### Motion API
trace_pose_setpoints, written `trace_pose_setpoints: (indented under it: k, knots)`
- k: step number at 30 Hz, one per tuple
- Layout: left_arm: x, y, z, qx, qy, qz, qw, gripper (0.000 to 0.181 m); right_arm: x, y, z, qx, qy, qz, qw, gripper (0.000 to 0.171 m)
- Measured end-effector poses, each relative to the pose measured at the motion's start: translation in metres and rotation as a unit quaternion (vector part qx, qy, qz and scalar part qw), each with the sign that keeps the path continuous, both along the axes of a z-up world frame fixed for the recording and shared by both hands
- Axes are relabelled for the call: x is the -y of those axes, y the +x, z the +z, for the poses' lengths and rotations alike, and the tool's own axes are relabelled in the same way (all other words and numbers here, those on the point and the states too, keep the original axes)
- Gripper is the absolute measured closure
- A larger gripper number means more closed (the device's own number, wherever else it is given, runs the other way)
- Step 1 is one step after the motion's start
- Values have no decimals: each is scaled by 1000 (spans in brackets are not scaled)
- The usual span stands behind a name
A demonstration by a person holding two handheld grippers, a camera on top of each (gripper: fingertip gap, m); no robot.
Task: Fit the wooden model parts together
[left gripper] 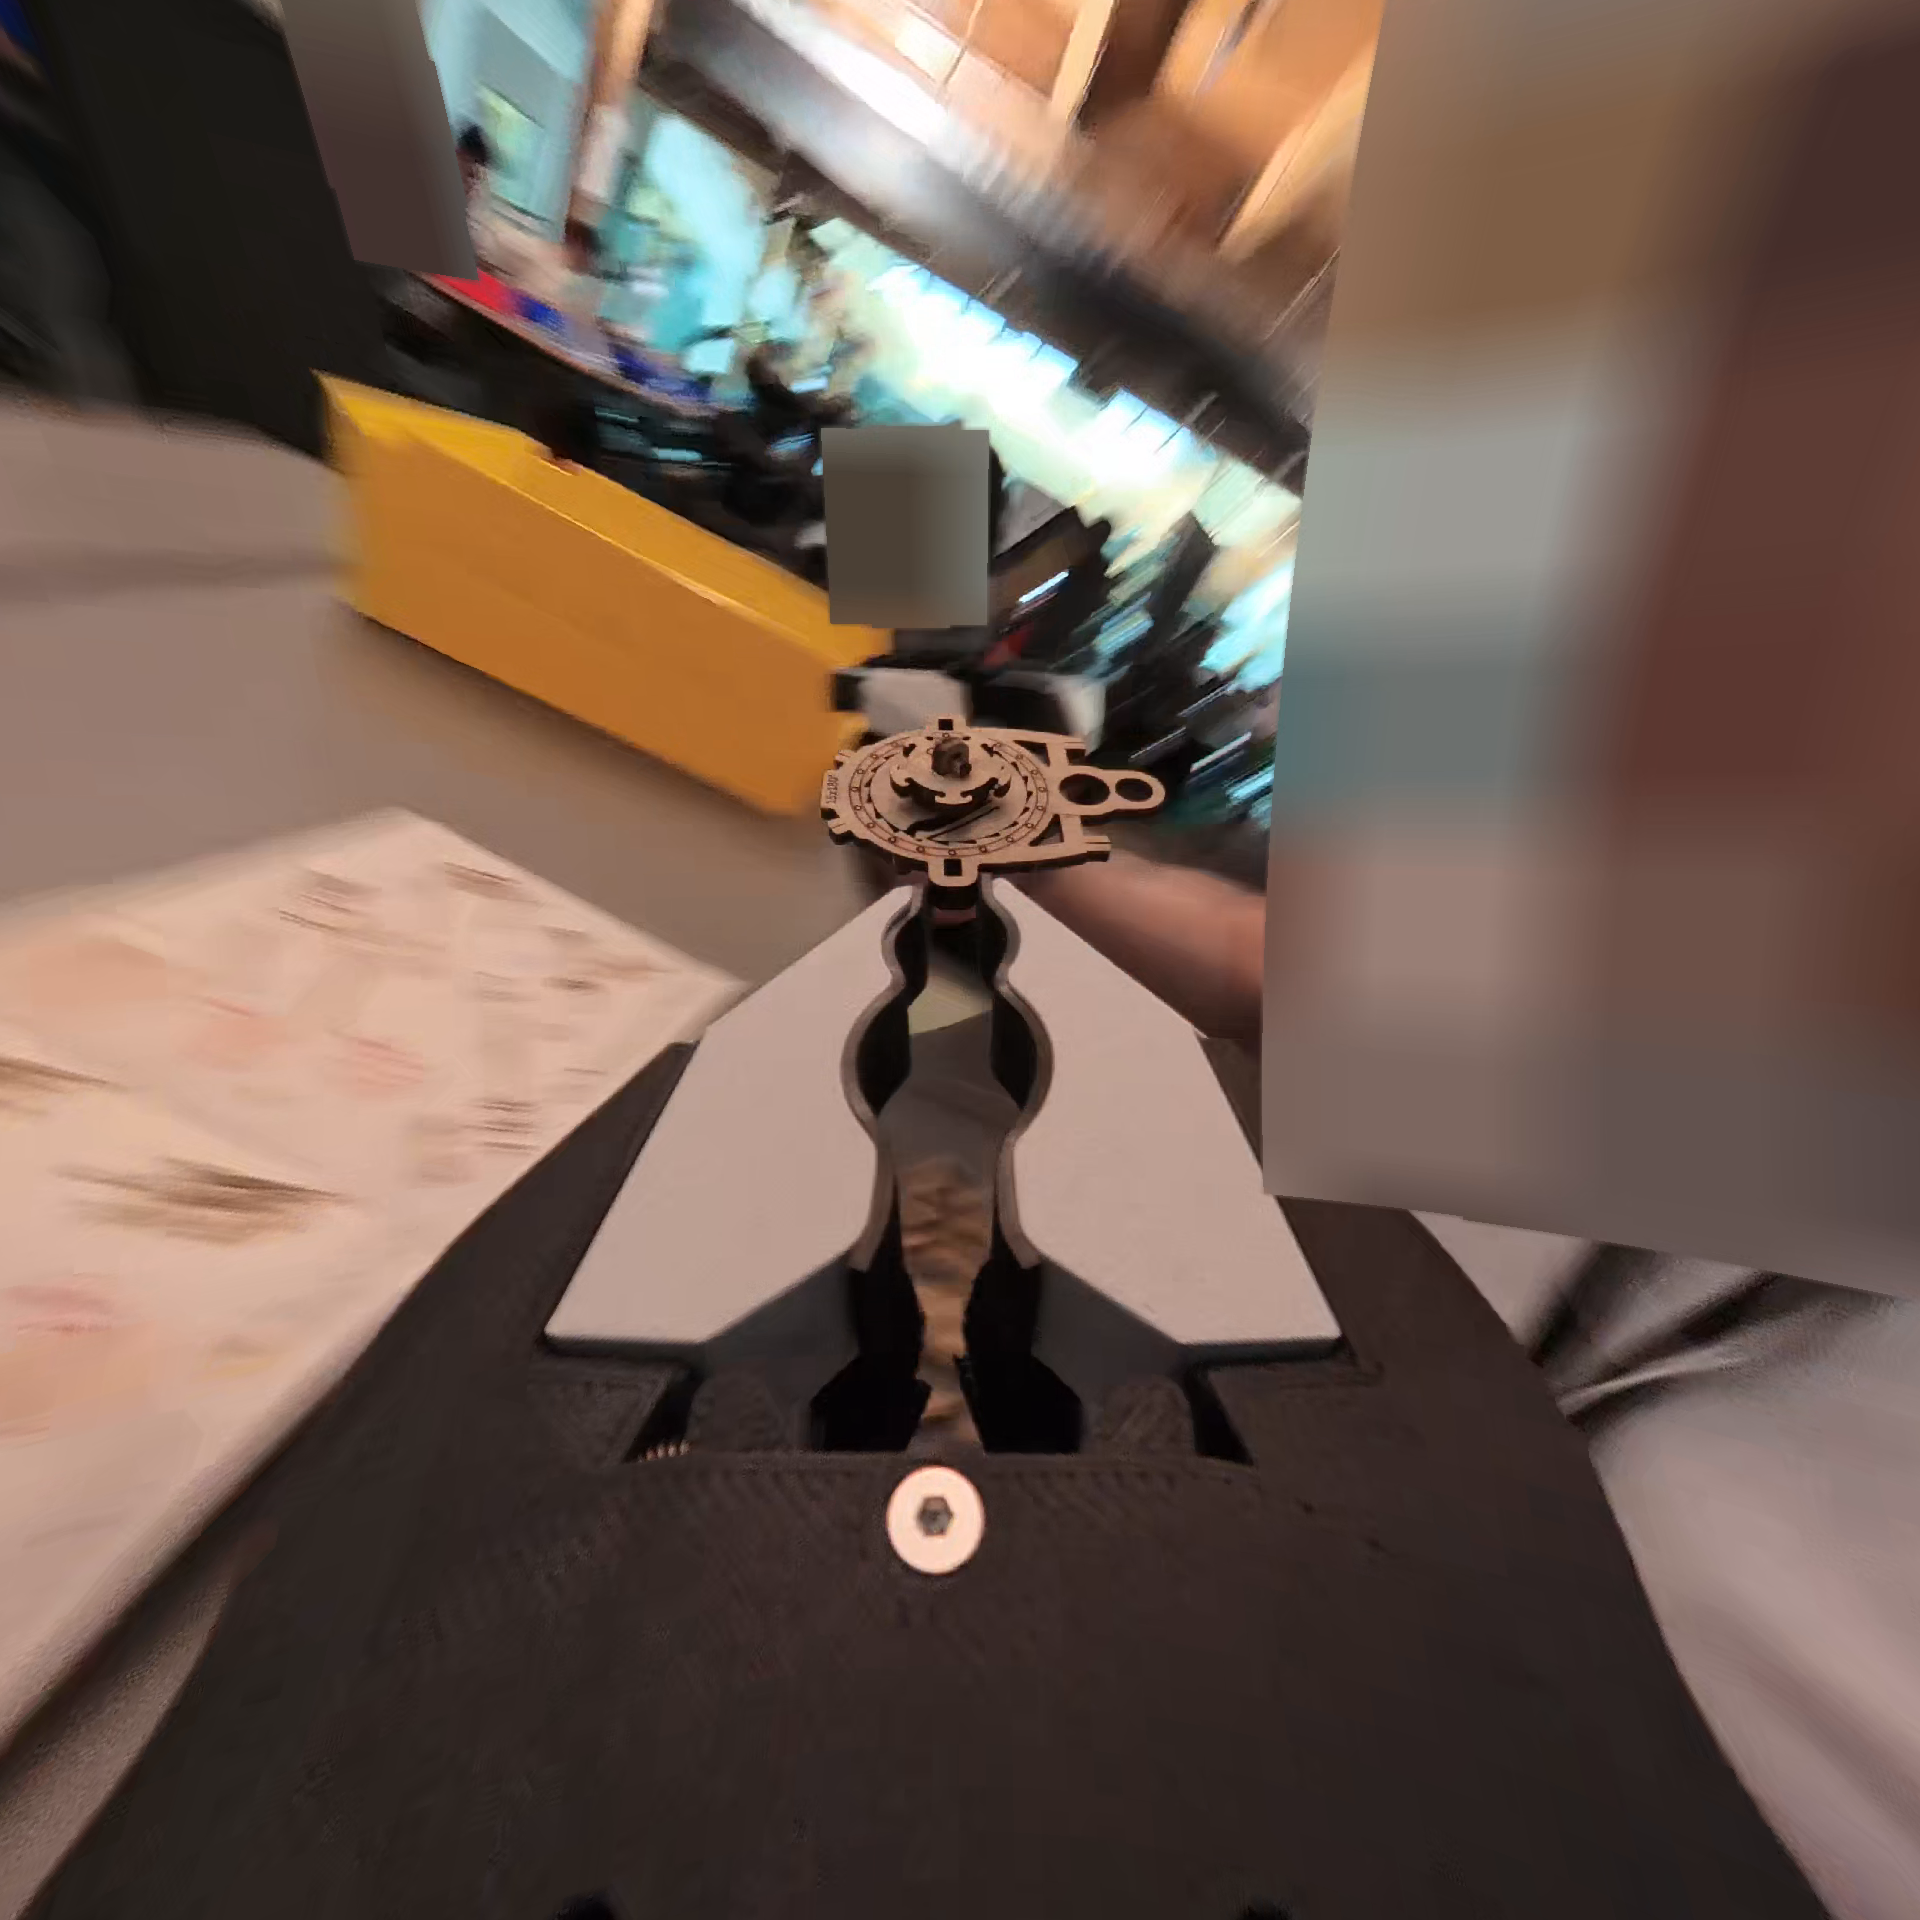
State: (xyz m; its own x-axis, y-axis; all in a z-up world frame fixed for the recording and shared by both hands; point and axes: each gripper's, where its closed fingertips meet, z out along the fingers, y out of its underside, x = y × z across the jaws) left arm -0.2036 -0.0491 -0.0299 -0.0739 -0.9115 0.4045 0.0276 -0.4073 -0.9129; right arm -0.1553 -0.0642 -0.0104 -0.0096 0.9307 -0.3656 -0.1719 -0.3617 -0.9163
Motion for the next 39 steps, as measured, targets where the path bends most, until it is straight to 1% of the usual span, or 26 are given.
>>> trace_pose_setpoints:
  k: [2, 3, 5, 7, 9, 12, 16, 21, 34, 39]
  knots:
    - [0, -1, -1, -37, 108, 36, 993, 175, -2, 1, -6, 37, 51, -23, 998, 146]
    - [2, -1, -1, -43, 144, 44, 988, 175, -3, 3, -8, 52, 82, -36, 995, 146]
    - [8, 0, -4, -61, 198, 45, 977, 175, 0, 4, -12, 84, 143, -44, 985, 150]
    - [13, 3, -12, -87, 260, 41, 961, 175, 4, 2, -16, 106, 197, -48, 973, 154]
    - [21, 5, -19, -108, 318, 35, 941, 175, 6, -1, -24, 128, 223, -45, 965, 154]
    - [28, 9, -27, -126, 364, 26, 922, 175, 12, -6, -34, 153, 239, -27, 959, 153]
    - [30, 11, -38, -151, 395, 19, 906, 175, 17, -11, -42, 178, 266, -20, 947, 154]
    - [30, 14, -42, -161, 408, 17, 898, 175, 16, -11, -53, 209, 278, -16, 938, 158]
    - [33, 13, -43, -160, 409, 12, 898, 175, 21, -9, -57, 215, 285, 6, 934, 159]
    - [35, 11, -42, -156, 405, 12, 901, 175, 20, -9, -59, 225, 294, 0, 929, 162]
